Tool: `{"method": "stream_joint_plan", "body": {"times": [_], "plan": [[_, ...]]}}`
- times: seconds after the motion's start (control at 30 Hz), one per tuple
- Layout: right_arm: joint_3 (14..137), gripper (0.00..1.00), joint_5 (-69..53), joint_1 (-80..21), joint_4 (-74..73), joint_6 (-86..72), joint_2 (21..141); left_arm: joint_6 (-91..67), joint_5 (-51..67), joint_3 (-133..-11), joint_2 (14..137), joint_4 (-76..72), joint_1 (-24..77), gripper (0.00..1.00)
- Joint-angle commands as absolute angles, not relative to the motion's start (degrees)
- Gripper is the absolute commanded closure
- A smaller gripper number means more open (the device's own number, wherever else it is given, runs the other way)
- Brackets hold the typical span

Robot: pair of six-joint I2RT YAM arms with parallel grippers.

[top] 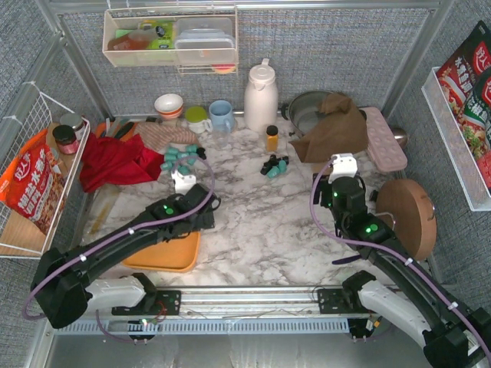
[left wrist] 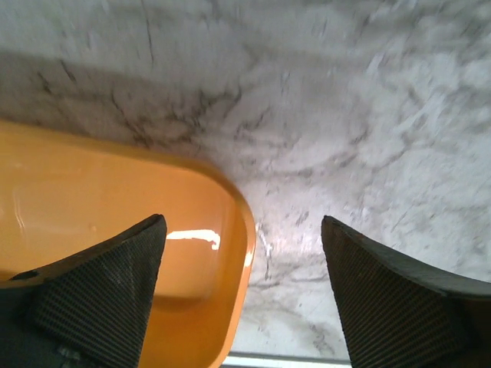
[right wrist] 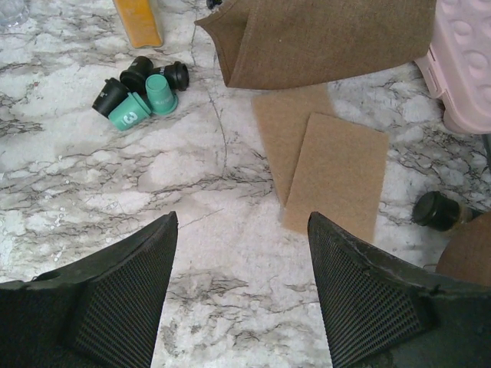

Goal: Mix the coffee capsules in the storage basket

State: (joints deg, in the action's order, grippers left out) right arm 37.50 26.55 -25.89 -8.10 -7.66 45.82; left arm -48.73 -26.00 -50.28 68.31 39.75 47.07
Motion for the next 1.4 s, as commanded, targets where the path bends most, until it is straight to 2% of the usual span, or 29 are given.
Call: {"method": "stream_joint_plan", "body": {"times": [0.0,0.4,0.53,0.73,0.87,1.13,1.37], "plan": [[37.71,0.27,25.49,-25.95,-5.89,-8.09,46.23,-54.94,-22.92,-46.39,68.38,39.75,50.21,0.13],[37.52,0.27,25.37,-25.97,-5.89,-7.82,46.55,-56.16,-21.19,-39.11,68.95,34.29,53.79,0.44],[37.53,0.27,25.39,-25.97,-5.89,-7.82,46.74,-55.87,-21.48,-38.29,70.02,32.91,53.79,0.51],[37.53,0.27,25.26,-25.95,-5.9,-7.82,46.77,-55.14,-24.22,-41.44,74.0,33.22,54.39,0.76],[37.53,0.27,25.28,-25.95,-5.89,-7.78,46.84,-55.77,-26.63,-46.28,77.74,33.65,56.05,0.99],[37.73,0.27,25.41,-25.95,-6.19,-7.56,46.13,-57.87,-30.12,-65.82,92.19,38.7,60.47,1.0],[37.19,0.27,27.04,-25.85,-6.27,-8.16,43.76,-46.01,-29.89,-81.61,104.35,39.93,67.77,1.0]]}}
